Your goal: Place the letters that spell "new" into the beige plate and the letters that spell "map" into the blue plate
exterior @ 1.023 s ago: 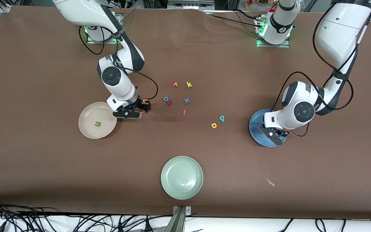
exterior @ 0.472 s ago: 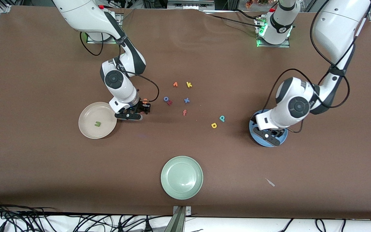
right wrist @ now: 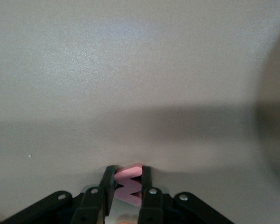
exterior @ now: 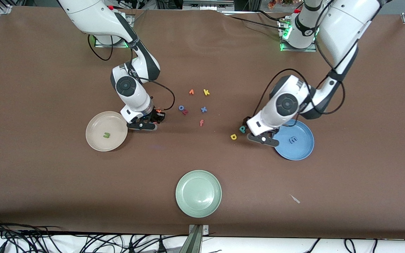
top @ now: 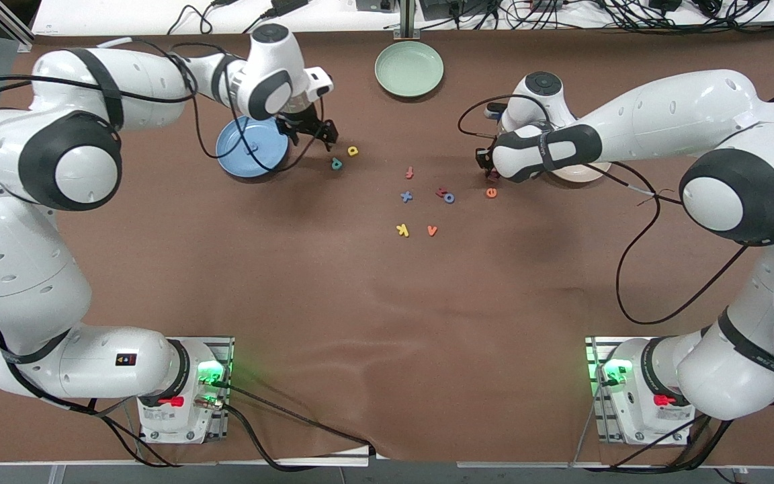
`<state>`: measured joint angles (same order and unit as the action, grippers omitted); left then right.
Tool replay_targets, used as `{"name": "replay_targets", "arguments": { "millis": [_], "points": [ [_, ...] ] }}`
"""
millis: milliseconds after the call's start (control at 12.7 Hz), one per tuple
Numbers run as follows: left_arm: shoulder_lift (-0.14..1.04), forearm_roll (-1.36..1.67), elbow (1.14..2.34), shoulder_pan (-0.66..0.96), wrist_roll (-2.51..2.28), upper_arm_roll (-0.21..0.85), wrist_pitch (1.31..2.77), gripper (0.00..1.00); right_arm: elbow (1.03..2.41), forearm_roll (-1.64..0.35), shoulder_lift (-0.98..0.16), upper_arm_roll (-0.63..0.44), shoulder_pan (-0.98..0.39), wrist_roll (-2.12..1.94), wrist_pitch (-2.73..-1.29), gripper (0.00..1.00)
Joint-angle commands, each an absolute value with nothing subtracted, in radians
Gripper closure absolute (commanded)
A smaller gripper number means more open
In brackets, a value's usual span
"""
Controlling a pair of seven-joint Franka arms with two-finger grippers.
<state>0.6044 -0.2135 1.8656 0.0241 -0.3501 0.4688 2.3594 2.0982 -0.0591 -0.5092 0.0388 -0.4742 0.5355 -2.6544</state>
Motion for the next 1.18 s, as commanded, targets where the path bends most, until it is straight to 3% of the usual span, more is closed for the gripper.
{"name": "replay_targets", "arguments": {
  "millis": [0, 236, 394, 472, 551, 630, 708, 787, 866, 945, 1023, 1102],
  "points": [
    [0.663, -0.201, 1.853, 0.069, -0.362, 0.459, 2.434, 0.10, 2.103, -0.052, -0.485, 0.040, -0.476, 0.496, -2.643, 0.87],
    [0.681, -0.244, 1.852, 0.084, -0.364, 0.446, 2.437, 0.27, 2.091, -0.052, -0.404, 0.003, -0.440, 0.373, -2.524, 0.88],
    [0.684, -0.275, 1.852, 0.084, -0.367, 0.446, 2.436, 0.31, 2.091, -0.052, -0.353, 0.003, -0.347, 0.203, -2.444, 0.88],
    [0.689, -0.276, 1.852, 0.086, -0.377, 0.446, 2.437, 0.41, 2.091, -0.052, -0.333, -0.003, -0.307, 0.113, -2.413, 0.88],
    [0.689, -0.276, 1.852, 0.087, -0.379, 0.446, 2.437, 0.64, 2.091, -0.052, -0.328, -0.024, -0.284, 0.030, -2.393, 0.88],
    [0.695, -0.276, 1.853, 0.089, -0.379, 0.446, 2.436, 0.77, 2.092, -0.052, -0.327, -0.050, -0.278, -0.019, -2.381, 0.88],
    [0.701, -0.276, 1.852, 0.094, -0.379, 0.446, 2.436, 0.80, 2.097, -0.054, -0.330, -0.070, -0.278, -0.038, -2.378, 0.82],
    [0.709, -0.276, 1.852, 0.100, -0.382, 0.446, 2.436, 0.79, 2.098, -0.058, -0.331, -0.072, -0.278, -0.031, -2.379, 0.68],
    [0.712, -0.276, 1.852, 0.106, -0.396, 0.445, 2.437, 0.79, 2.100, -0.064, -0.331, -0.071, -0.278, -0.022, -2.381, 0.47],
    [0.713, -0.278, 1.852, 0.107, -0.408, 0.445, 2.437, 0.79, 2.100, -0.071, -0.331, -0.071, -0.278, -0.009, -2.379, 0.37],
    [0.713, -0.293, 1.852, 0.110, -0.410, 0.445, 2.436, 0.79, 2.102, -0.071, -0.331, -0.069, -0.279, 0.029, -2.378, 0.36],
    [0.712, -0.310, 1.852, 0.107, -0.410, 0.445, 2.436, 0.89, 2.102, -0.071, -0.330, -0.058, -0.284, 0.084, -2.378, 0.36]
  ]
}}
